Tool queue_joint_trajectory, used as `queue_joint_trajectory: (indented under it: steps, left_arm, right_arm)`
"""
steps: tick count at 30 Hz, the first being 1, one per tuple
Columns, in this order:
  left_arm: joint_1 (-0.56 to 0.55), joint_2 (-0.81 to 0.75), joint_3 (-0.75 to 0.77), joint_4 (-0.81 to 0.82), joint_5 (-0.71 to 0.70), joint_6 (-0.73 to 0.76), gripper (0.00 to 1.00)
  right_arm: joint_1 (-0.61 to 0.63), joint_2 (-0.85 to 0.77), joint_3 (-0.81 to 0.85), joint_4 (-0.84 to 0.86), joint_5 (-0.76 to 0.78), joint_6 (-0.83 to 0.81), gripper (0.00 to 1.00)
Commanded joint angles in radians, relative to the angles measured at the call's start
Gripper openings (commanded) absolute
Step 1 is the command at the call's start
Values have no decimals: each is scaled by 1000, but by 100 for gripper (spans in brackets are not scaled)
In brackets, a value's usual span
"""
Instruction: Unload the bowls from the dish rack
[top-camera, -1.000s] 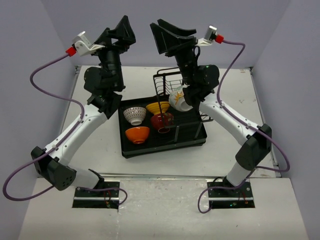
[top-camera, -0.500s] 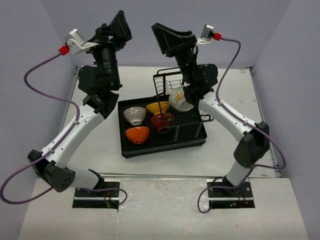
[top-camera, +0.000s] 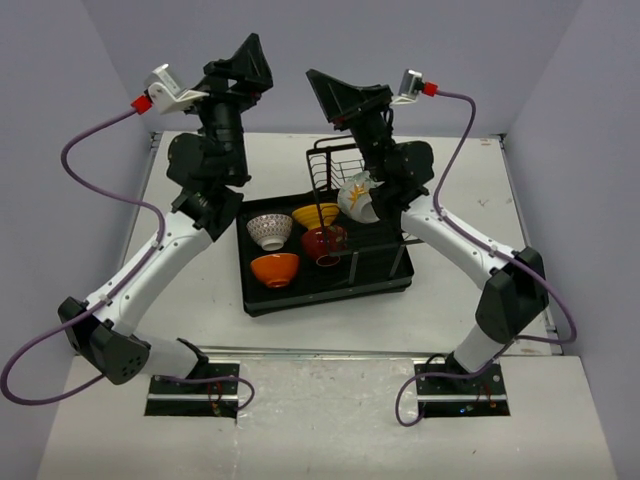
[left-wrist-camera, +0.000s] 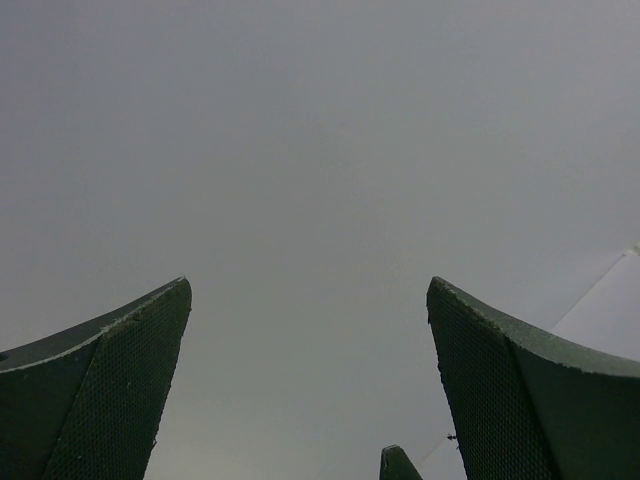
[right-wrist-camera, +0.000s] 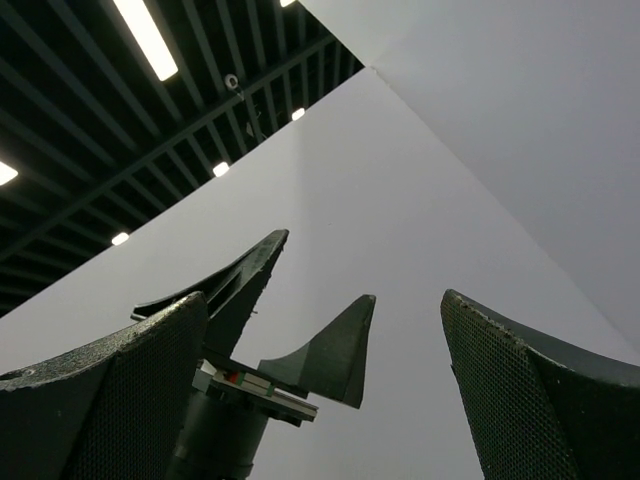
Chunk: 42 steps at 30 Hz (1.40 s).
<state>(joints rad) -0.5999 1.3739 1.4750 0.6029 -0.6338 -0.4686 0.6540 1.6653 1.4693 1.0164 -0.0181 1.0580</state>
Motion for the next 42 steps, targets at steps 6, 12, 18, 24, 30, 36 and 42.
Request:
queue_joint_trajectory:
  steps: [6, 12, 18, 24, 30, 36, 42]
  left_arm:
    - [-14, -44, -56, 57, -40, -67, 100]
    - [-12, -48, -131, 104, -46, -145, 100]
    - [-14, -10, -71, 69, 17, -182, 100]
    - [76, 40, 80, -62, 350, -1, 100]
    - [218, 135, 323, -355, 592, 207, 100]
    - [322, 87, 358, -526, 704, 421, 100]
    - [402, -108, 67, -583, 853, 631, 100]
  right_arm:
    - [10, -114, -12, -7, 44, -69, 99]
    - [10, -170, -36, -79, 53, -131, 99]
    - [1, -226, 29, -282, 64, -156, 99]
    - [1, -217, 229, -671, -7, -265, 99]
    - [-7, -291, 376, -1106, 104, -459, 99]
    - [-40, -435, 427, -1471, 251, -602, 99]
    - [-48, -610, 341, -1717, 359, -642, 99]
